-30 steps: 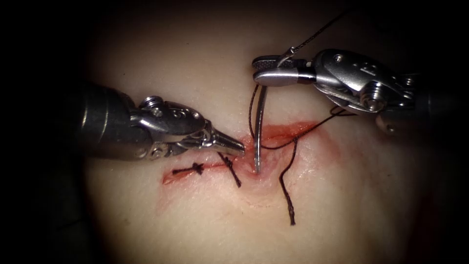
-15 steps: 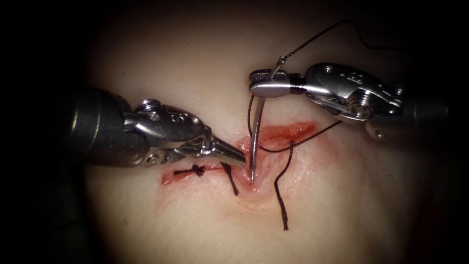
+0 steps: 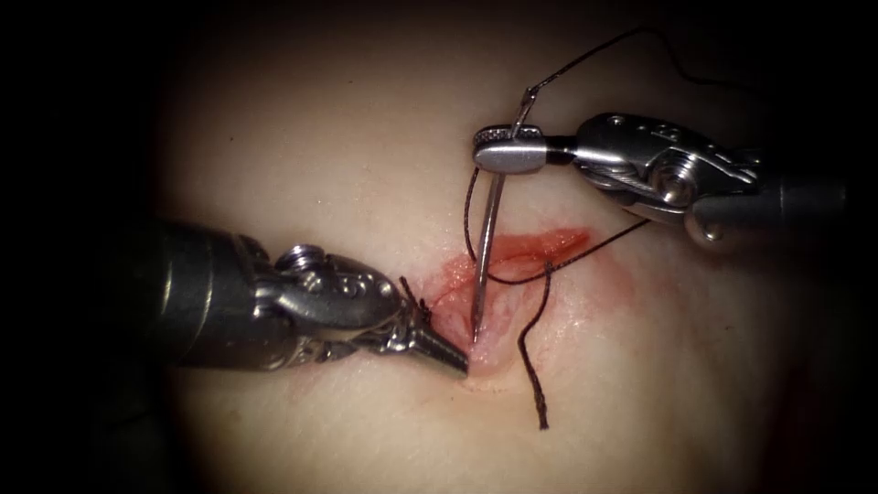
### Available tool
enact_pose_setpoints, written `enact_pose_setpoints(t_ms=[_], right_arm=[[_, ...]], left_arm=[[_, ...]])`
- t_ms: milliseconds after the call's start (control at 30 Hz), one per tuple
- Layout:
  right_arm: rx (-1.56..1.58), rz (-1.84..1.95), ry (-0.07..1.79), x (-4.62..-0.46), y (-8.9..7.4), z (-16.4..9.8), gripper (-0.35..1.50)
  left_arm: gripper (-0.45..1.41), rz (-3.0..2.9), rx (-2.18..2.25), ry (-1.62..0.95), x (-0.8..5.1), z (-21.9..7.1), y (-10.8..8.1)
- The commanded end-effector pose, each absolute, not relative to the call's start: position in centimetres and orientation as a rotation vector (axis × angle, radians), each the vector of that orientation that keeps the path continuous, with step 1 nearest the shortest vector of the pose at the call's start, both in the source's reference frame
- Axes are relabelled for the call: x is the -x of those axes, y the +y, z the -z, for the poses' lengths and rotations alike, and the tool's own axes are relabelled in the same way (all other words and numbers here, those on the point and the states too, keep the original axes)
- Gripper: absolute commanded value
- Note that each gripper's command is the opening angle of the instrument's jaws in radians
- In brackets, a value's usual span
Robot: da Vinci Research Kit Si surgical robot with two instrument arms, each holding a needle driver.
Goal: Wound Closure
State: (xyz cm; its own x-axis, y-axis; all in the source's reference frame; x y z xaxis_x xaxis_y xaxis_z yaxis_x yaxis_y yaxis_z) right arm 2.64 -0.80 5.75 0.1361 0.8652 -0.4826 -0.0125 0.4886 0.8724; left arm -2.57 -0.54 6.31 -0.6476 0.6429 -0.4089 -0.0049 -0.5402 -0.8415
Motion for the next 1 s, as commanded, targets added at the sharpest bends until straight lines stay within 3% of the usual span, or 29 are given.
enact_pose_setpoints(t_ms=[33,267,433,1000], right_arm=[[-0.867,-0.764,1.282,-2.74,-0.78,-5.77,-0.35],[-0.950,-0.703,1.279,-2.78,-0.77,-5.81,-0.35],[-0.668,-0.481,1.408,-2.84,-0.70,-5.74,-0.35],[-0.525,-0.382,1.397,-2.79,-0.52,-5.53,-0.35]], left_arm=[[-0.45,-2.224,1.026,-1.213,2.62,-6.36,-0.55],[-0.45,-2.263,1.029,-1.259,2.63,-6.35,-0.61],[-0.42,-2.269,1.040,-1.238,2.62,-6.39,-0.58],[-0.35,-2.258,1.008,-1.173,2.63,-6.46,-0.52]])
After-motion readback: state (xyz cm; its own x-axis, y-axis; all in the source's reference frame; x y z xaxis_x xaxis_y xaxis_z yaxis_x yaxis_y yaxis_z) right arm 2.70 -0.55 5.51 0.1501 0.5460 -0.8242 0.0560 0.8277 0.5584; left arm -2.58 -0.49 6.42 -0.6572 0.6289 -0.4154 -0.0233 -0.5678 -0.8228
